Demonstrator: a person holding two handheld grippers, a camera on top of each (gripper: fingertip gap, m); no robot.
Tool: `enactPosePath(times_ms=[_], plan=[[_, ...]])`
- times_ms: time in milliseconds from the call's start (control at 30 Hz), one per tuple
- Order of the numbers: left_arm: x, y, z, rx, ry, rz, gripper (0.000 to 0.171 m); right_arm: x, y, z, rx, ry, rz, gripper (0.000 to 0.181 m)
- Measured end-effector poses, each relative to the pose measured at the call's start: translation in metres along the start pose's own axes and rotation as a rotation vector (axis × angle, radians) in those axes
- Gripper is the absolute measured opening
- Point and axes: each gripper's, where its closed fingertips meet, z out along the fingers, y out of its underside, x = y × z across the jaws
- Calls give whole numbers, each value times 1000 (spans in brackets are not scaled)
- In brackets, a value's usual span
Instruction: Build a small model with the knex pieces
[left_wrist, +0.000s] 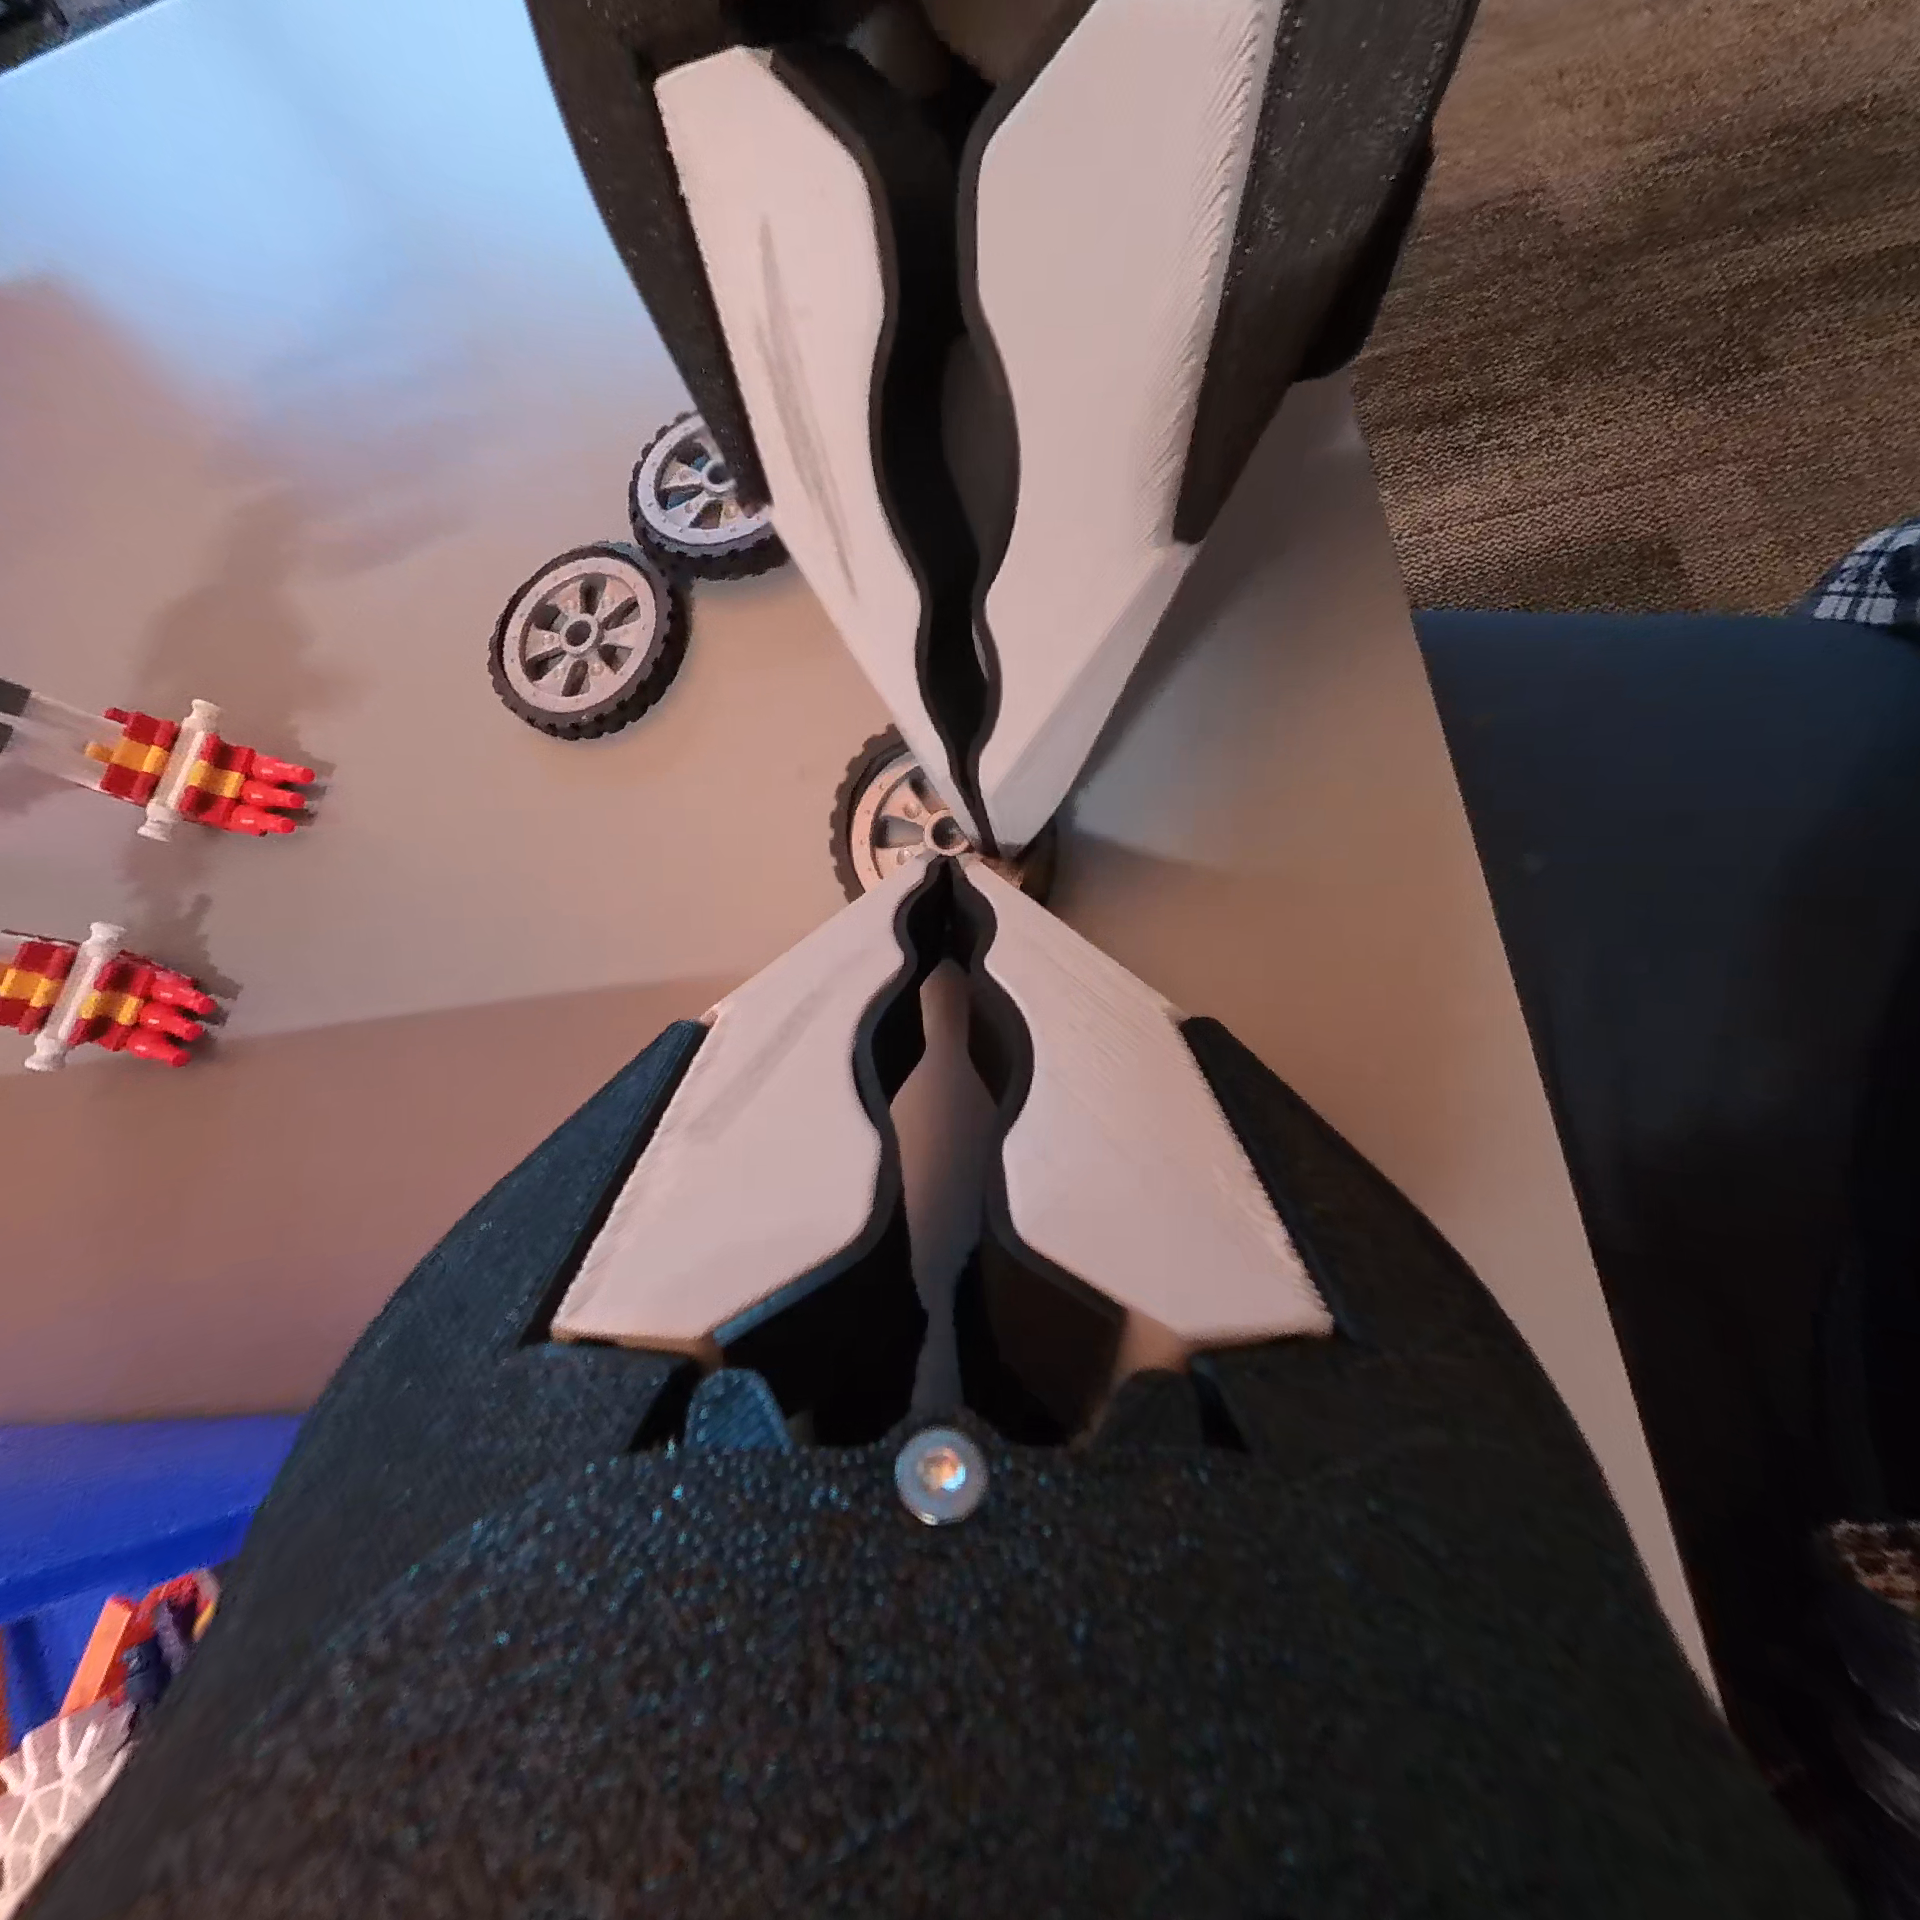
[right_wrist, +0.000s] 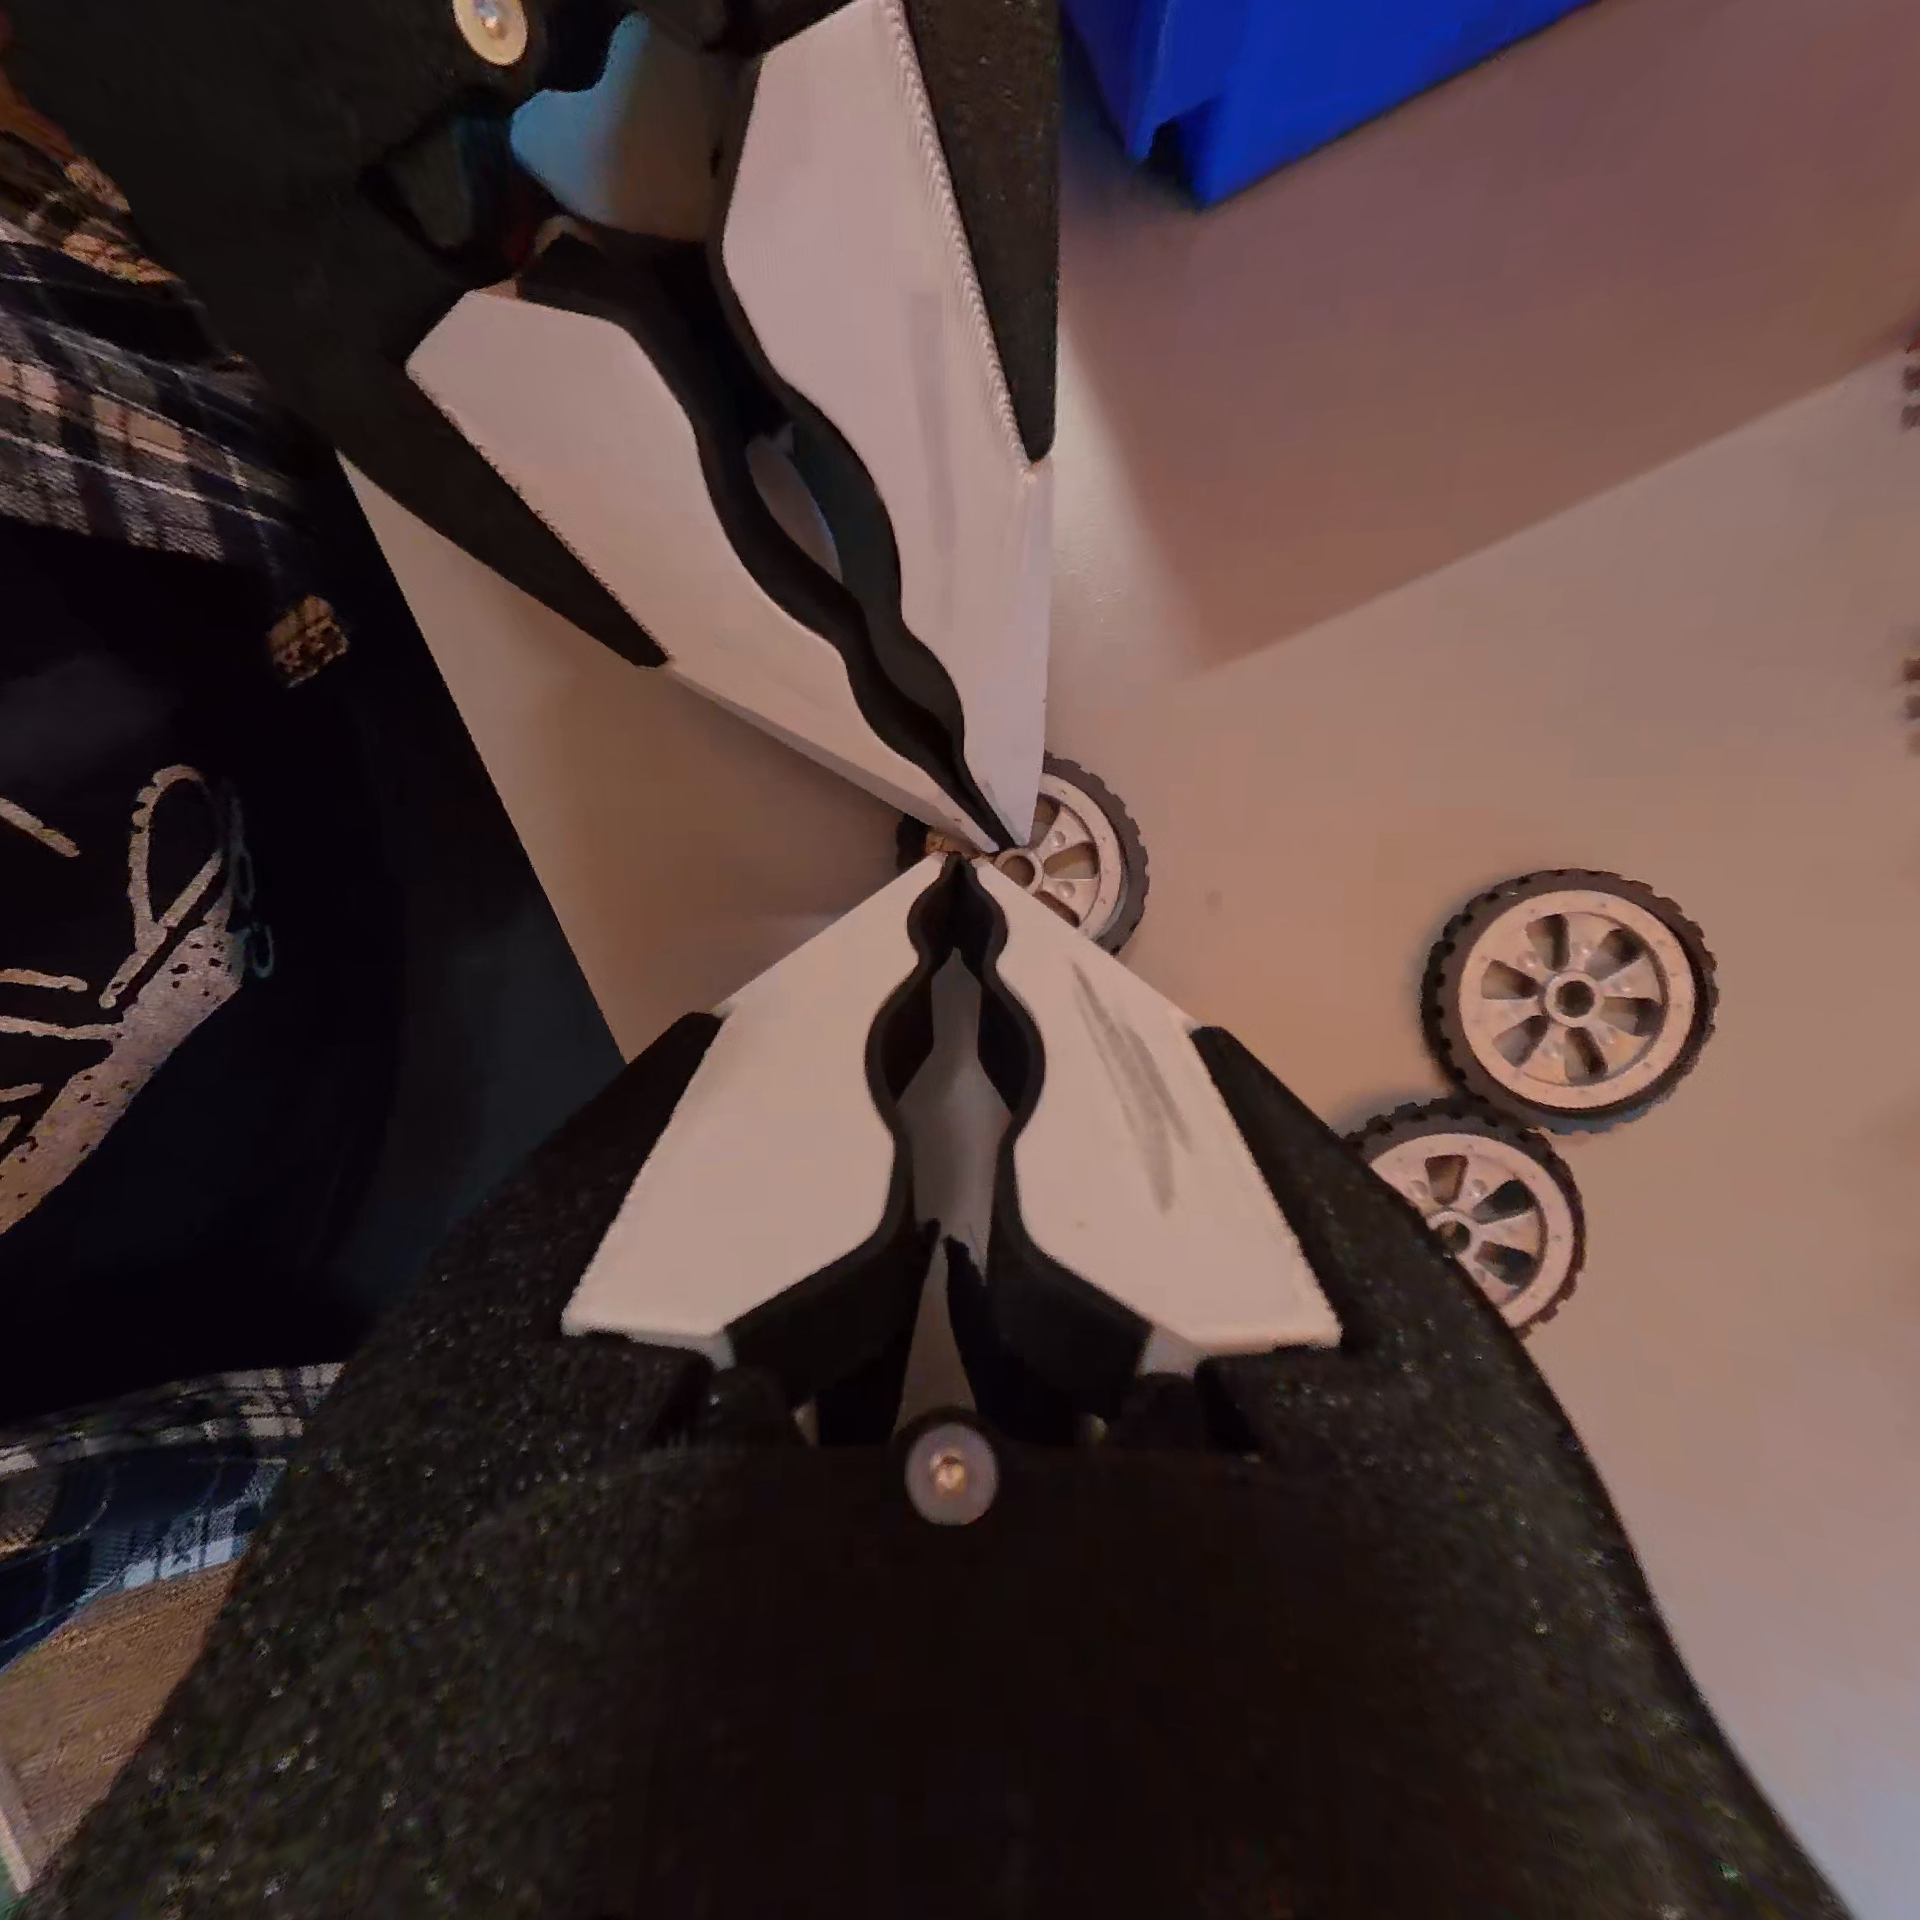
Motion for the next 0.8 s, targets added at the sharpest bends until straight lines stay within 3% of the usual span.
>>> enactPosePath(times_ms=[433,667,733,800], plan=[[6,-2,0,21,93,9,0,-6,0,0,43,-124,-32,0],[7,-2,0,24,110,-10,0,-5,-1,-1,-3,-178,-49,0],[7,-2,1,25,110,-11,0,-1,-3,-5,-1,-164,-48,14],[7,-2,1,26,111,-12,0,-2,-6,-9,13,-173,-46,14]])
